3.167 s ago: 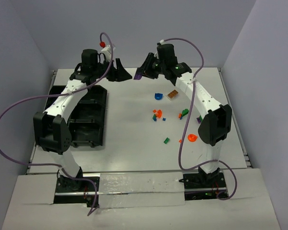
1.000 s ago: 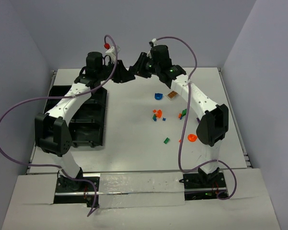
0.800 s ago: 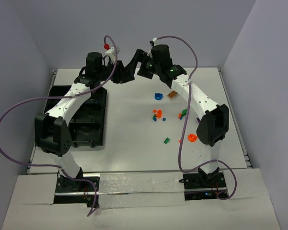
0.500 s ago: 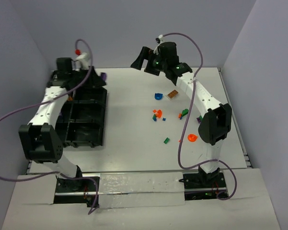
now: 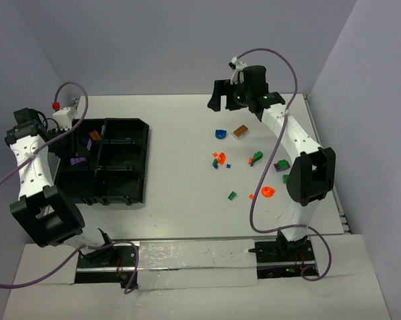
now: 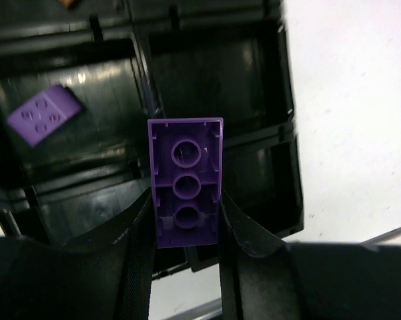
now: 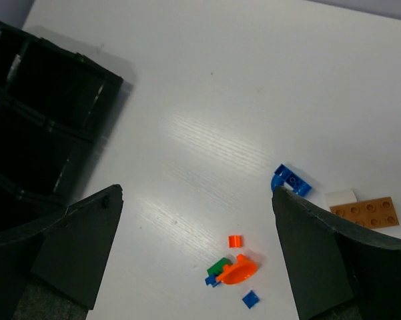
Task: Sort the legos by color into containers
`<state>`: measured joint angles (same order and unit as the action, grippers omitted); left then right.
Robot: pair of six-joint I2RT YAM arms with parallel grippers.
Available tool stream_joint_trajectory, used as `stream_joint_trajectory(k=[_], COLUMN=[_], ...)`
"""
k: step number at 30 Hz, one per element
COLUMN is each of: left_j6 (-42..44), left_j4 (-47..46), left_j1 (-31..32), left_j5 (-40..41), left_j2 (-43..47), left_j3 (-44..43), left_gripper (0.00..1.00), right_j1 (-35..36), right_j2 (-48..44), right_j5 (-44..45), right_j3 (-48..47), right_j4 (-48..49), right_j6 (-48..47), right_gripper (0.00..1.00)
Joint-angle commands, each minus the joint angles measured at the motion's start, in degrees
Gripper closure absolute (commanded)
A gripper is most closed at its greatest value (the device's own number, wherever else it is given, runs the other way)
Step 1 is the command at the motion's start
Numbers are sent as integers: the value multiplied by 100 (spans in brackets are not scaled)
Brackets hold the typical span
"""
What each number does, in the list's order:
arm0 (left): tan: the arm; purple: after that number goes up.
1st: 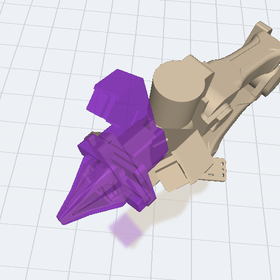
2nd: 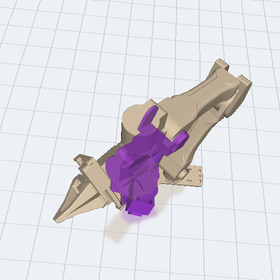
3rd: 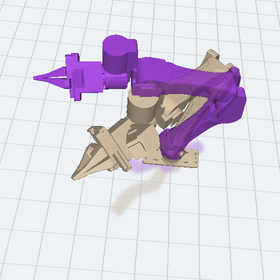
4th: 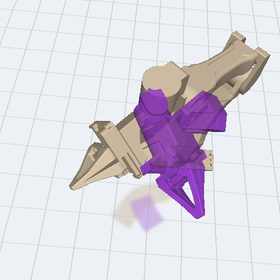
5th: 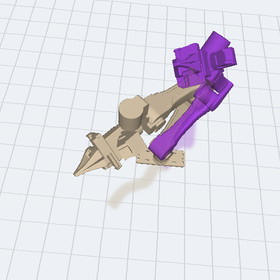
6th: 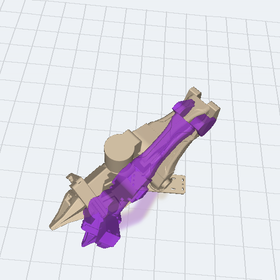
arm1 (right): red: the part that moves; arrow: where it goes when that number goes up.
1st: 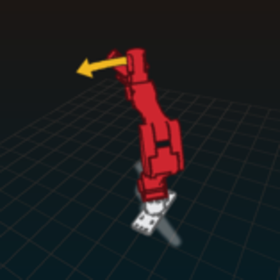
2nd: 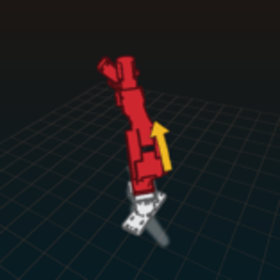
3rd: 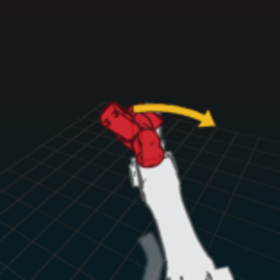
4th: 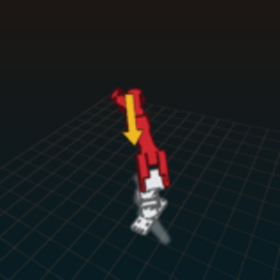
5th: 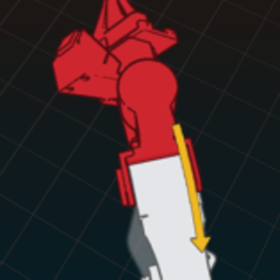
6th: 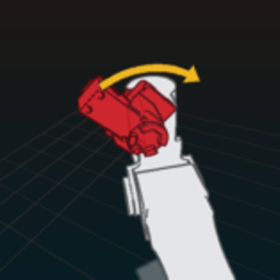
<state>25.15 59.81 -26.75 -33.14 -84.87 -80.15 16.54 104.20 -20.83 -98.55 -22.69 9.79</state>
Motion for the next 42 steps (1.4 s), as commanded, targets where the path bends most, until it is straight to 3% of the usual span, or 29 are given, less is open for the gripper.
stream_joint_trajectory(k=[1,13,21,29,34,37,42], left_j6=[132,-255,-414,-483,-489,-585,-693], left_j4=[18,-343,-504,-513,-733,-1069,-1381], left_j1=[-76,-85,-76,-76,-67,-50,7], left_j5=[563,860,1061,1099,1086,1073,1060], left_j2=[-151,-881,-989,-963,-665,-372,-72], left_j3=[87,-64,-9,-174,-238,-235,-107], left_gripper=[93,75,44,36,35,34,33], right_j1=[-124,-405,-564,-692,-859,-863,-872], right_j2=[-269,-103,431,1091,1301,1478,1515], right_j5=[246,665,1761,2193,2384,2975,2416], right_j3=[230,414,350,115,82,-69,-338], right_j4=[-86,-235,-408,-782,-882,-1202,-1440], right_j6=[-545,-733,-749,-825,-74,1067,2008], right_gripper=[0,0,0,0,1,7,5])
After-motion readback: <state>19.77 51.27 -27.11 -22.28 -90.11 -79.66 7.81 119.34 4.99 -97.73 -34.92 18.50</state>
